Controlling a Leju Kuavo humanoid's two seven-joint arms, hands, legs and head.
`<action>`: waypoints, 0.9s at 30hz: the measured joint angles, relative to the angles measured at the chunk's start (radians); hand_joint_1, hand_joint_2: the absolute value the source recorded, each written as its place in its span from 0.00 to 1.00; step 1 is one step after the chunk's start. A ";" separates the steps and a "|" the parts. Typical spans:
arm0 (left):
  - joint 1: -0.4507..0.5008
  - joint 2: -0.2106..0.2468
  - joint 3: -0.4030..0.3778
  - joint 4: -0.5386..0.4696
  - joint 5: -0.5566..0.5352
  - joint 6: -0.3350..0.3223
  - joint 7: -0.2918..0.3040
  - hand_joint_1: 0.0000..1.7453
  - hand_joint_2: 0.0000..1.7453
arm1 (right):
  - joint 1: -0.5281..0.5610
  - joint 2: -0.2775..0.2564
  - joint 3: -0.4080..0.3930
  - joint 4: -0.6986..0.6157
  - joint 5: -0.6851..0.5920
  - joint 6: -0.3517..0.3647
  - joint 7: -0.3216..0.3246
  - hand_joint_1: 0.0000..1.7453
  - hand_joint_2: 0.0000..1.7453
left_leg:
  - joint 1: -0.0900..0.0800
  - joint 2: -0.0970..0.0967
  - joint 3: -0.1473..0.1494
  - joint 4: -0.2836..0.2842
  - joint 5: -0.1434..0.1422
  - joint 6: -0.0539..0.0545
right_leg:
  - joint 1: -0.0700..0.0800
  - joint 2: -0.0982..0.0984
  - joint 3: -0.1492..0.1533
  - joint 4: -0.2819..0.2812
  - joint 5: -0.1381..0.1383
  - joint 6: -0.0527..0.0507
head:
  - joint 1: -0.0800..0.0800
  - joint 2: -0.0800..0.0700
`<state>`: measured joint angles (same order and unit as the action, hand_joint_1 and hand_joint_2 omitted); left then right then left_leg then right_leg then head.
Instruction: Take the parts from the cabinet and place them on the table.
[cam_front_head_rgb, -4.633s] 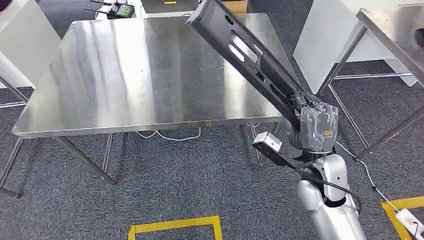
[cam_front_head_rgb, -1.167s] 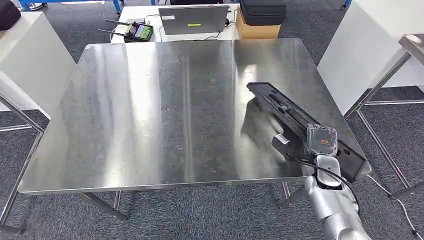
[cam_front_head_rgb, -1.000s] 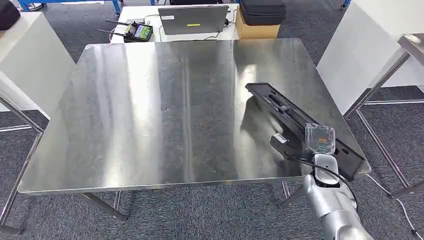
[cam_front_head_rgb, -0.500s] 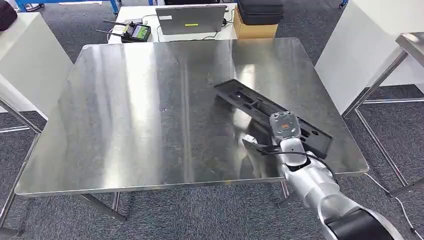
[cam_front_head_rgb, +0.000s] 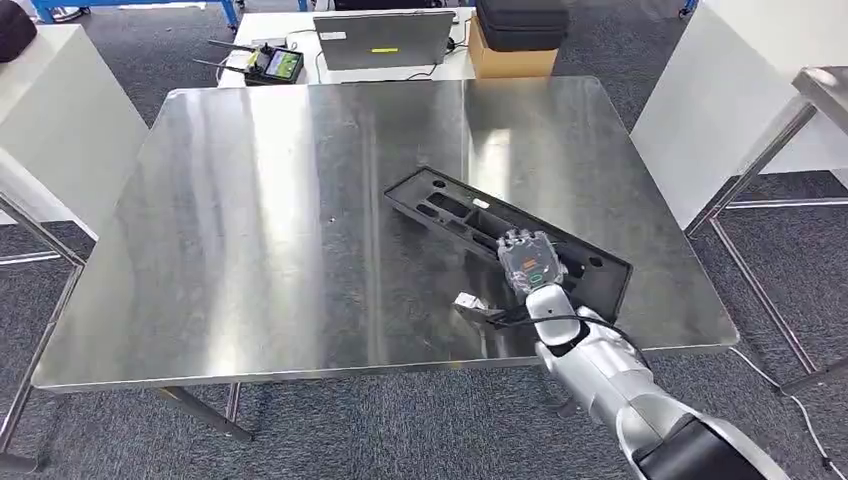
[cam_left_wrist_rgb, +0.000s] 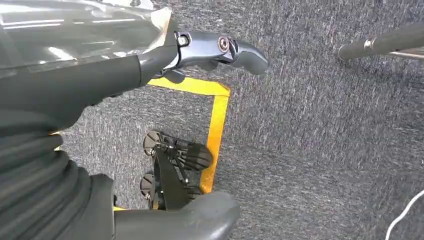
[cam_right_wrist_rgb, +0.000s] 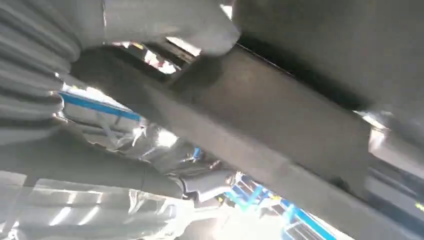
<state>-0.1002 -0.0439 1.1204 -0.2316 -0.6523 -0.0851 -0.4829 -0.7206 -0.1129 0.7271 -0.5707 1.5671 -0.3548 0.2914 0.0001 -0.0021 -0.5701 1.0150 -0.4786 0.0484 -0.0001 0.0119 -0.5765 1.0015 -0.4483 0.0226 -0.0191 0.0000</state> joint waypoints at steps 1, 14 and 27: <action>0.000 0.000 0.000 0.000 0.000 0.002 0.007 0.00 0.00 | 0.003 0.002 0.000 -0.006 0.000 -0.001 0.000 0.00 0.00 | 0.000 0.000 0.000 0.000 0.000 0.000 | 0.000 0.000 0.000 0.000 0.000 0.000 | 0.000 0.000; 0.001 0.000 0.011 0.000 0.011 0.010 0.034 0.00 0.00 | 0.090 0.053 -0.251 -0.118 -0.008 0.044 -0.137 0.00 1.00 | 0.000 0.000 0.001 0.000 0.000 0.000 | 0.000 0.000 0.002 0.000 0.000 0.000 | 0.000 0.000; 0.001 -0.002 0.030 0.000 -0.003 0.000 0.034 0.00 0.00 | 0.192 0.079 -0.459 -0.309 0.002 0.021 -0.200 0.00 1.00 | -0.001 -0.001 -0.001 0.000 0.000 0.000 | -0.001 -0.001 0.001 0.000 0.000 0.000 | 0.000 0.000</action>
<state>-0.0993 -0.0454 1.1505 -0.2316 -0.6558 -0.0851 -0.4486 -0.5282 -0.0340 0.2679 -0.8792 1.5686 -0.3334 0.0916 -0.0008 -0.0027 -0.5710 1.0150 -0.4787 0.0481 -0.0006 0.0112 -0.5756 1.0016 -0.4483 0.0226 -0.0191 0.0000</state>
